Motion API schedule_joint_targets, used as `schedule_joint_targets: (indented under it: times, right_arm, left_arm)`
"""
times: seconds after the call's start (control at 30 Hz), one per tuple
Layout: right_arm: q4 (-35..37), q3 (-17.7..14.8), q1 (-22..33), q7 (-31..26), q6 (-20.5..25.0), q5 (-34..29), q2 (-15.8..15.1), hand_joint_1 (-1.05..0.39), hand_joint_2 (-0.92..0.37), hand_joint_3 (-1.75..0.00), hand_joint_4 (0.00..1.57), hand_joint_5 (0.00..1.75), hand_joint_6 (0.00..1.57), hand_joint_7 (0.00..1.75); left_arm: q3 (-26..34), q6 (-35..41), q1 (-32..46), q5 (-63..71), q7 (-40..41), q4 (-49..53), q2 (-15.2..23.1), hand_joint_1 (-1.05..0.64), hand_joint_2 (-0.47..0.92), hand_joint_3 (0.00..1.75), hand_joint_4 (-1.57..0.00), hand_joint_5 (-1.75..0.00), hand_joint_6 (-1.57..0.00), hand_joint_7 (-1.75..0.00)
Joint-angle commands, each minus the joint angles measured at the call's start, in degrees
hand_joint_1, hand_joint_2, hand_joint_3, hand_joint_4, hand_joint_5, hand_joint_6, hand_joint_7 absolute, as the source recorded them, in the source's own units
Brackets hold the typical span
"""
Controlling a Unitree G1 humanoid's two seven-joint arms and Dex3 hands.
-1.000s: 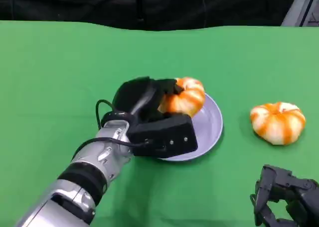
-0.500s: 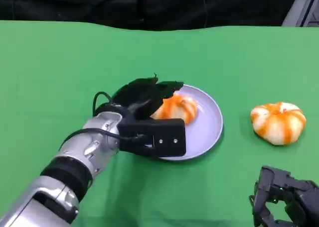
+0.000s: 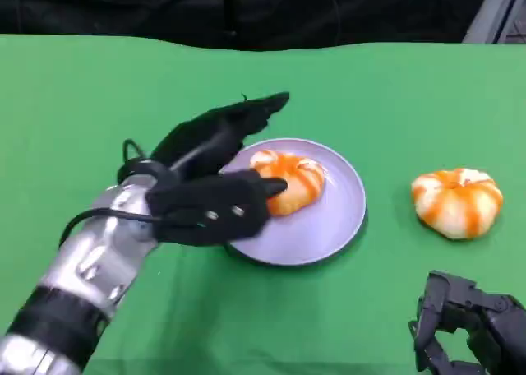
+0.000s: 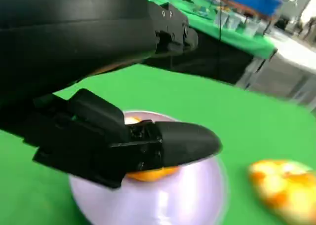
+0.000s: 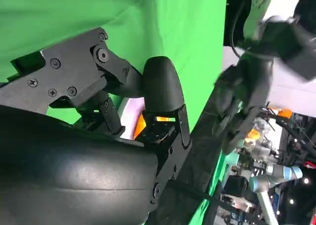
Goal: Grasp the bread from the table and place it into the plate.
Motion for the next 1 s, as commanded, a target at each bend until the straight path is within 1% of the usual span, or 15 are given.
schedule_joint_targets:
  times: [0.03, 0.07, 0.1, 0.17, 0.23, 0.27, 0.37, 0.4, 0.47, 0.53, 0.57, 0.63, 0.8, 0.9, 1.0]
  right_arm:
    - [-1.09, -0.22, 0.68, -0.57, 0.47, -0.09, -0.38, -0.14, -0.62, -1.06, 0.81, 1.75, 0.69, 1.69]
    - [-1.27, -0.29, 0.78, -0.87, 0.44, -0.51, -0.35, -0.14, -0.62, -1.06, 0.81, 1.75, 0.69, 1.69]
    - [-1.40, -0.36, 0.88, -0.98, 0.45, -0.54, -0.33, -0.15, -0.62, -1.06, 0.81, 1.75, 0.69, 1.69]
    - [-1.90, -0.42, 1.05, -0.85, 1.06, -0.19, -0.49, -0.15, -0.62, -1.06, 0.81, 1.75, 0.69, 1.69]
    - [-2.28, -0.41, 1.03, -0.48, 1.81, 0.44, -0.65, -0.15, -0.63, -1.06, 0.81, 1.75, 0.69, 1.69]
    - [-2.38, -0.43, 1.01, -0.39, 2.00, 0.57, -0.67, -0.14, -0.63, -1.05, 0.80, 1.75, 0.69, 1.69]
    - [-1.57, -0.63, 0.46, -0.23, 1.36, 0.38, -0.71, -0.13, -0.64, -1.05, 0.80, 1.75, 0.68, 1.68]
    - [-1.32, -0.71, 0.32, -0.39, 1.09, -0.07, -0.76, -0.11, -0.64, -1.05, 0.80, 1.75, 0.68, 1.69]
    - [-0.97, -0.84, 0.10, -0.69, 0.78, -0.78, -0.83, -0.11, -0.64, -1.04, 0.80, 1.75, 0.68, 1.69]
    - [-0.48, -0.93, -0.17, -0.67, 0.27, -0.71, -0.72, -0.10, -0.64, -1.04, 0.80, 1.75, 0.68, 1.69]
    - [-0.24, -0.96, -0.30, -0.48, 0.17, -0.49, -0.79, -0.09, -0.64, -1.04, 0.80, 1.75, 0.68, 1.69]
    - [-0.13, -1.02, -0.39, 0.04, 0.61, 0.29, -0.98, -0.09, -0.65, -1.04, 0.80, 1.75, 0.68, 1.69]
    - [0.45, -1.55, -0.73, 0.62, 0.78, 1.30, -1.33, -0.10, -0.65, -1.04, 0.80, 1.75, 0.68, 1.70]
    - [1.09, -1.71, -1.09, 0.67, 0.29, 1.03, -1.65, -0.11, -0.64, -1.04, 0.80, 1.75, 0.67, 1.70]
    - [1.79, -1.73, -1.31, 0.65, -0.57, 1.11, -1.59, -0.11, -0.64, -1.05, 0.80, 1.75, 0.67, 1.70]
  left_arm:
    - [10.25, 9.05, 7.93, -20.86, -11.76, -12.92, 0.31, -0.02, 0.80, 0.72, -1.05, -0.52, -1.08, -0.29]
    - [12.11, 12.59, 10.19, -25.62, -14.57, -17.12, 1.20, 0.00, 0.72, 0.88, -1.05, -0.75, -1.15, -0.38]
    - [13.79, 17.06, 12.65, -30.12, -16.72, -21.89, 2.21, -0.01, 0.61, 1.05, -1.01, -1.09, -1.13, -0.67]
    - [16.40, 23.63, 17.54, -36.73, -19.78, -30.60, 4.51, -0.02, 0.51, 1.21, -0.94, -1.43, -0.98, -1.12]
    - [19.00, 28.12, 23.70, -42.18, -22.13, -39.33, 7.27, -0.03, 0.52, 1.24, -0.87, -1.60, -0.89, -1.31]
    - [19.90, 29.80, 25.69, -44.05, -22.75, -42.15, 8.25, -0.04, 0.55, 1.21, -0.84, -1.67, -0.85, -1.39]
    - [23.62, 33.87, 33.66, -50.19, -25.59, -49.13, 11.61, -0.05, 0.61, 1.09, -0.81, -1.73, -0.80, -1.47]
    - [25.01, 34.41, 36.79, -51.77, -26.80, -50.81, 12.79, -0.01, 0.64, 1.08, -0.81, -1.74, -0.79, -1.49]
    - [26.98, 34.13, 41.46, -53.66, -28.91, -52.21, 14.30, 0.00, 0.67, 1.04, -0.81, -1.75, -0.79, -1.49]
    - [28.33, 33.39, 45.00, -54.60, -30.11, -52.10, 14.64, 0.01, 0.69, 1.01, -0.80, -1.75, -0.78, -1.49]
    - [28.87, 32.76, 46.84, -54.96, -30.37, -51.45, 14.05, 0.02, 0.69, 1.01, -0.79, -1.75, -0.77, -1.49]
    - [29.69, 31.58, 49.93, -55.46, -29.70, -49.98, 11.83, 0.04, 0.71, 1.00, -0.82, -1.75, -0.75, -1.56]
    - [30.09, 28.20, 55.15, -54.17, -29.01, -45.73, 8.55, 0.03, 0.76, 0.98, -0.85, -1.75, -0.67, -1.73]
    - [29.43, 24.00, 55.90, -52.18, -30.01, -41.55, 7.02, 0.03, 0.77, 1.00, -0.85, -1.75, -0.65, -1.74]
    - [29.32, 21.93, 55.16, -51.21, -30.00, -38.52, 6.56, 0.04, 0.74, 1.07, -0.87, -1.75, -0.66, -1.75]
